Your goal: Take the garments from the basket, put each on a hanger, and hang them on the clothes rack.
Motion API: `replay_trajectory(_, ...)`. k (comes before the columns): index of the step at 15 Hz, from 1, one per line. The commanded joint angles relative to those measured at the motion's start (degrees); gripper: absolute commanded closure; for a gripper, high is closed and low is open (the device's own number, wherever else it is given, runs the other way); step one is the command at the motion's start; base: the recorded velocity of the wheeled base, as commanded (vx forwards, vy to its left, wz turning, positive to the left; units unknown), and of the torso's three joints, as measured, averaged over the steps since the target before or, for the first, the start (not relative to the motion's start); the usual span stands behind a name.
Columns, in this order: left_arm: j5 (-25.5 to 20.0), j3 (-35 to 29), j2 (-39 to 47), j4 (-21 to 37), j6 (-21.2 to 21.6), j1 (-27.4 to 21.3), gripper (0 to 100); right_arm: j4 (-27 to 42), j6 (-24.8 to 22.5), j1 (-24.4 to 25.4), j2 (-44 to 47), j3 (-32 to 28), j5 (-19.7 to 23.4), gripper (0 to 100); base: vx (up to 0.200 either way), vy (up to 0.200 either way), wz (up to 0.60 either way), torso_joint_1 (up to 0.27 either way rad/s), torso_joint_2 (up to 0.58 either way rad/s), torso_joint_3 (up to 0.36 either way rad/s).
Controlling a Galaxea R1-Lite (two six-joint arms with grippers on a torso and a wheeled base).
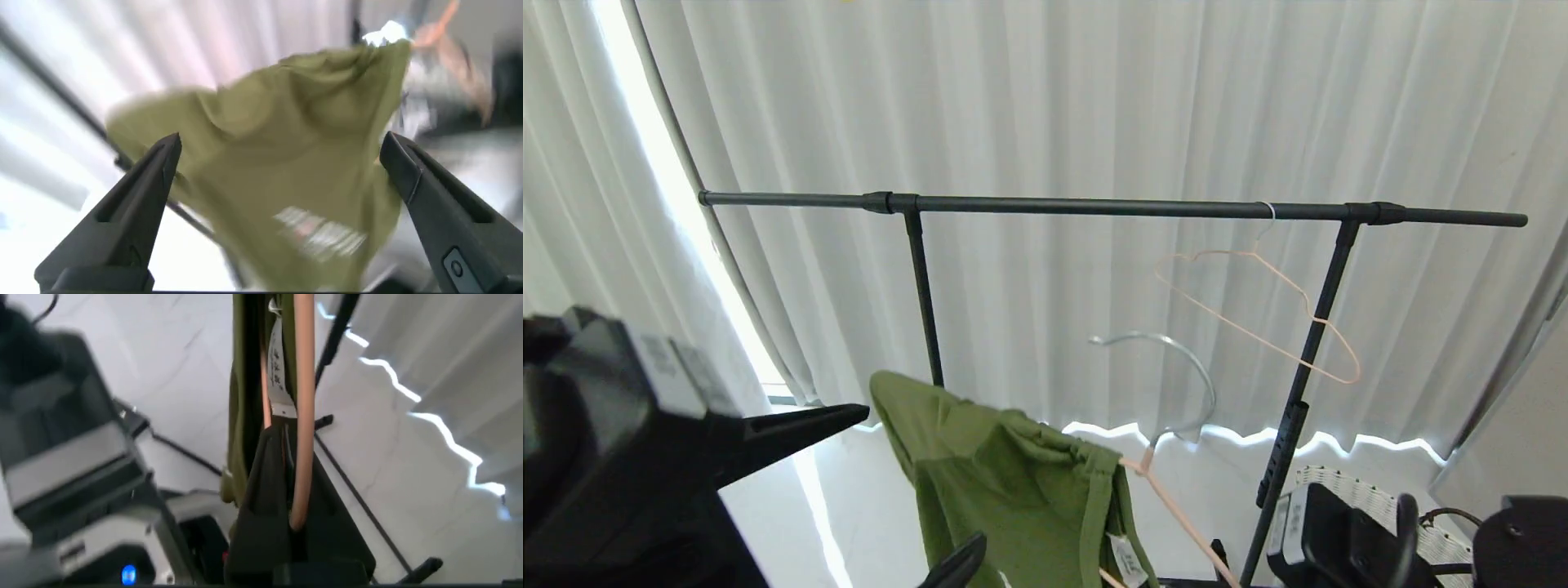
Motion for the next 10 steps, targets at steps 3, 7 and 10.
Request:
replay_trajectory(3,-8.3,6.0,-5.9,-0.1,4.9,1.8,0,0.0,-7.2,-0.1,-4.7,6.8,7.9,100,0.0,0.0,0.0,0.0,0.0,0.0)
replay_trajectory(7,-18.3,6.6,-0.9,-0.1,5.8,-0.5,0,0.2,-8.8,3.8,-3.2,7.2,8.8,100,0.0,0.0,0.0,0.0,0.0,0.0)
replay_trajectory(10,-19.3,8.1,3.2,-0.1,5.9,-2.7,0,0.2,-8.8,6.5,-1.5,6.8,8.8,100,0.0,0.0,0.0,0.0,0.0,0.0)
